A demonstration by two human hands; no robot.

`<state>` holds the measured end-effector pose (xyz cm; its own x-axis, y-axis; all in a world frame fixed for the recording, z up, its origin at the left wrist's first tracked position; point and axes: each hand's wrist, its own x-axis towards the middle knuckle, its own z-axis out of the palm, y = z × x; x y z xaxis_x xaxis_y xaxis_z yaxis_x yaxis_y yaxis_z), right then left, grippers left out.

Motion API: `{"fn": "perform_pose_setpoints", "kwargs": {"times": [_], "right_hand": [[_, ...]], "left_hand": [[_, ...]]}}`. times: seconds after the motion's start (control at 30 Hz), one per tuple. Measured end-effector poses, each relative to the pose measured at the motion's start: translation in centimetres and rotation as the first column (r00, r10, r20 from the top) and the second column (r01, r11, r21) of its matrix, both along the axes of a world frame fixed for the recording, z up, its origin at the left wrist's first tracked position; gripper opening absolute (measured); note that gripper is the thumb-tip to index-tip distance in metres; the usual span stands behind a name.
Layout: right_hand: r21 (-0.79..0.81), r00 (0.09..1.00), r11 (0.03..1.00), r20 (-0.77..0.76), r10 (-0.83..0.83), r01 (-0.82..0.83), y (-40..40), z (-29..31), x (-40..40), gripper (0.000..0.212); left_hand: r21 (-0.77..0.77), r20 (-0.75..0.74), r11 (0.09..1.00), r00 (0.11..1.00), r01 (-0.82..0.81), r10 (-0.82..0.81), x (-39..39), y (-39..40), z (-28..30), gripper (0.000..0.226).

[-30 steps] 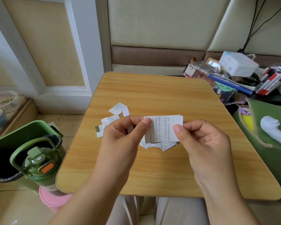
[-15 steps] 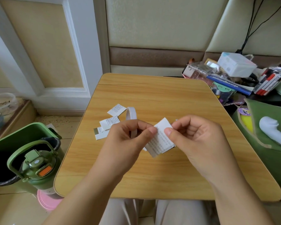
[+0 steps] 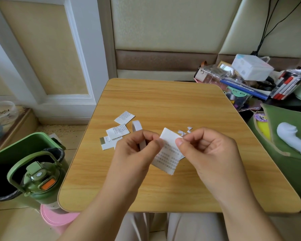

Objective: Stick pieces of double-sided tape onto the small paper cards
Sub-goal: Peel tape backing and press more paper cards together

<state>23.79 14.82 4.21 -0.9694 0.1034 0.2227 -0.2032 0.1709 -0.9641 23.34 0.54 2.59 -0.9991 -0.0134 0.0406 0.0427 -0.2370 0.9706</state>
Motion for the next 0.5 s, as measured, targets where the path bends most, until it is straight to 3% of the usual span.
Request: {"fn": "perform_pose_setpoints", "kwargs": {"times": [0.5], "right_hand": [[0.020,0.999,1.000,-0.026,-0.023,0.023,-0.05,0.29,0.11,0.010]], "left_hand": [[-0.022,-0.048,1.000,0.999,-0.015,0.014,0.12,0.34,0.45,0.017]]}}
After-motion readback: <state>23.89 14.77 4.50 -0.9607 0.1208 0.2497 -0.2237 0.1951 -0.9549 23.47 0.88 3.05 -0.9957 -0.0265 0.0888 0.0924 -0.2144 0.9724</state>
